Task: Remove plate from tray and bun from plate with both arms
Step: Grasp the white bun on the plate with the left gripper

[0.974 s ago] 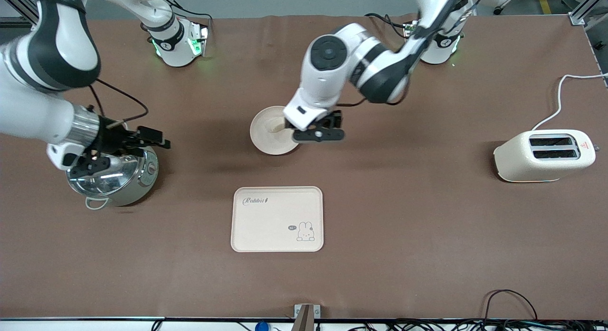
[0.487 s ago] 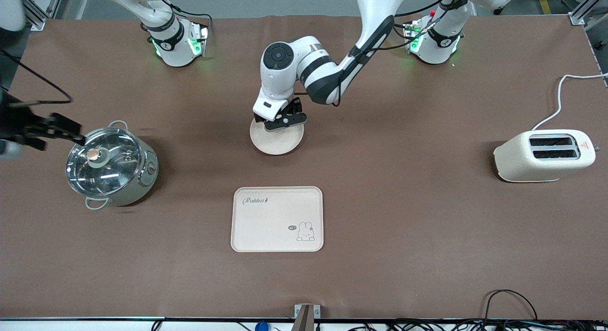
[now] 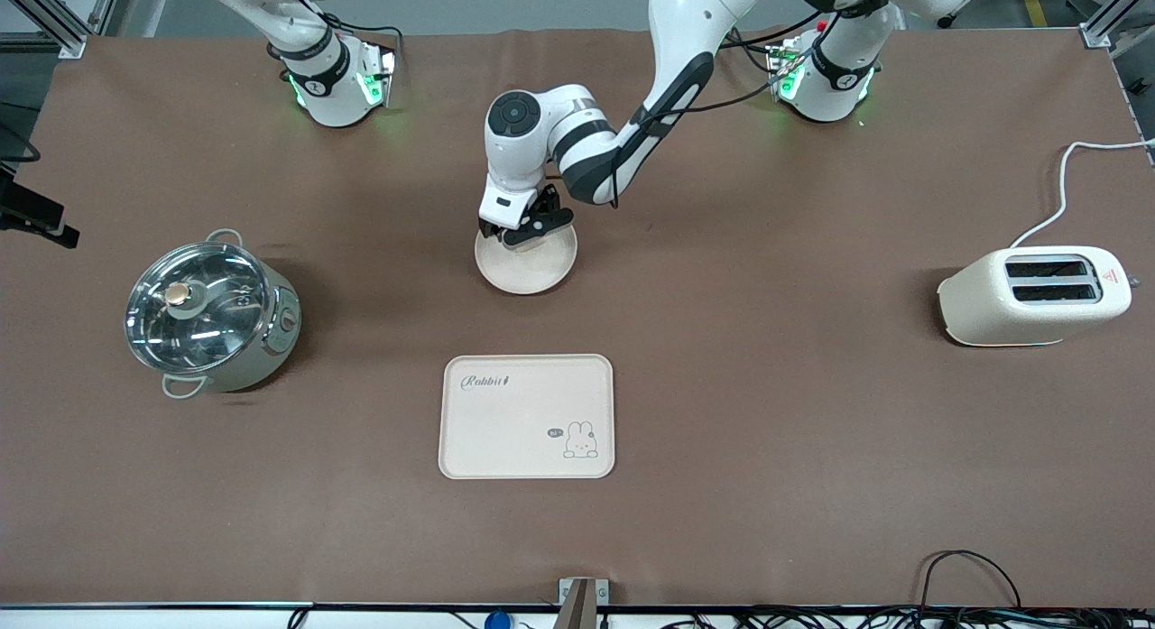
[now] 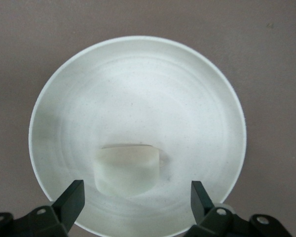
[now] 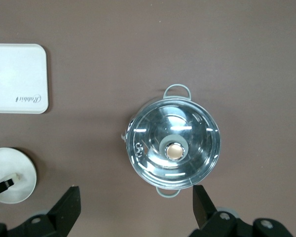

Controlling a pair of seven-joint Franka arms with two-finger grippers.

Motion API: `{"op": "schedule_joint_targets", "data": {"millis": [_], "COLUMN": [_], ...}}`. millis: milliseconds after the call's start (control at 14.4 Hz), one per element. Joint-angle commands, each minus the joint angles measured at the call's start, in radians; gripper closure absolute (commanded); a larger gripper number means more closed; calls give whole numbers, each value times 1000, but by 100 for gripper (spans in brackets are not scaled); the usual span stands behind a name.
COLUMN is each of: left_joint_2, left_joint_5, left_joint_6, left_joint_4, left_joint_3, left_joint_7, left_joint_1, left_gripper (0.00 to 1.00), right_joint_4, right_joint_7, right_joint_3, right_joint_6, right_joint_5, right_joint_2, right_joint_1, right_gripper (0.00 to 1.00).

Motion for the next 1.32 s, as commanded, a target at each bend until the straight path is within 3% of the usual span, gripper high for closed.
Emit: {"op": "schedule_joint_targets", "data": {"millis": [0, 348, 766, 974, 1114, 1253], "left_joint_2": [14, 24, 35, 27, 20, -23], "left_joint_5": [22, 24, 22, 22, 24, 24], "left_joint_6": [9, 9, 9, 8, 3, -31], "left_joint_4": [8, 10, 11, 11, 16, 14], "left_joint_3": [11, 11, 11, 11, 11, 16], "left_joint_7": [-30, -29, -27, -18, -18, -16], "left_joint_1": [-16, -14, -9, -5, -2, 4], "left_gripper": [14, 31, 55, 81, 93, 93], "right_joint_4": [-124, -333, -333, -319, -315, -284], "right_joint_7": [8, 23, 23, 26, 26, 34], "right_joint_3": [20, 17, 16, -41, -57, -51], "right_joint_6": [27, 151, 150, 147, 147, 142], "right_joint_5": [-25, -38, -43, -61, -63, -63], "right_joint_2": [-100, -241, -241, -236, -235, -224], "right_joint_1": [10, 35, 36, 101, 127, 125], "right_gripper": [0, 0, 0, 0, 0, 0]}}
